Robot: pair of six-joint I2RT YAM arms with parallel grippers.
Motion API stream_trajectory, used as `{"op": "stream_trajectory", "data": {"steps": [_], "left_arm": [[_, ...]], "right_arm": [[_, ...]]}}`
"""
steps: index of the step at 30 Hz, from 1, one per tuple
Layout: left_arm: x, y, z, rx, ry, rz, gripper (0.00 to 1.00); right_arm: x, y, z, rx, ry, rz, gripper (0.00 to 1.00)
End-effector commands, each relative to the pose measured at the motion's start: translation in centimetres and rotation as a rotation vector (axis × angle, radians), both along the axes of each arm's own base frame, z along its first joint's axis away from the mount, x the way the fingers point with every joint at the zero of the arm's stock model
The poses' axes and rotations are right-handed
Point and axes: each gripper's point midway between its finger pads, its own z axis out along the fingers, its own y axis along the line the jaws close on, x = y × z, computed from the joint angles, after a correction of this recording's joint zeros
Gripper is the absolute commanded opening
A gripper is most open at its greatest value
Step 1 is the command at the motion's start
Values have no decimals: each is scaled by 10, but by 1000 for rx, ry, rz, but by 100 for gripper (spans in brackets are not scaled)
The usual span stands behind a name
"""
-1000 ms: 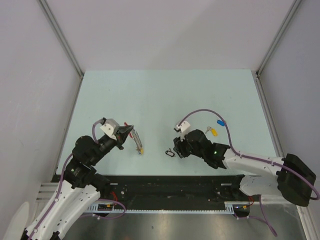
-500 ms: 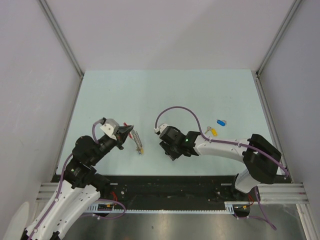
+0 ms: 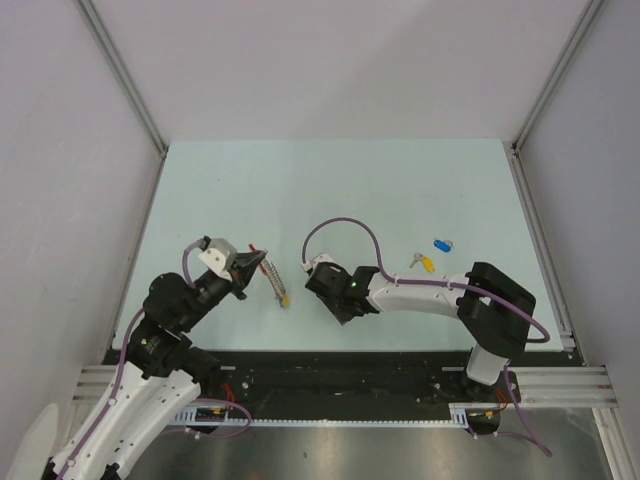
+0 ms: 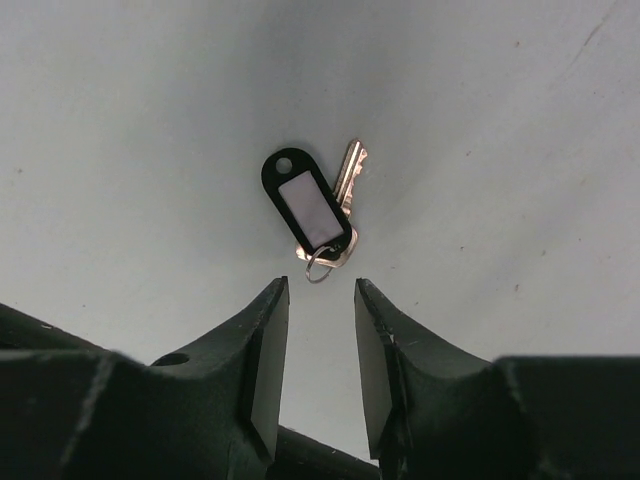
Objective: Put the keys on the keyring
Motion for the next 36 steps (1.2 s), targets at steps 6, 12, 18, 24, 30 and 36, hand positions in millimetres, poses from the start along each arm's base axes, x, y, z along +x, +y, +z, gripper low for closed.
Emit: {"op": "stream_trajectory", "data": {"steps": [6,12,18,24,30,36], "left_arm": [[0,4,21,-48,-58,20,0],[1,4,21,-48,-56,20,1],[0,3,21,-49,-57,16,0],[1,2,20,-47,-51,13,0],[1,2,19,-45,-48,11,0],[1,1,18,-42,-43,7,1]], "right_arm": [[10,12,-3,-20,-39,-26,34],[13,8,-9,-62,-52,-39,31],[15,6,-11,-80,-61,-42,27],[15,2,-13,-94,-50,-46,23],[18,-2,-10,-102,-59,-56,18],[24,-6,-2,-94,-74,-71,12]]}}
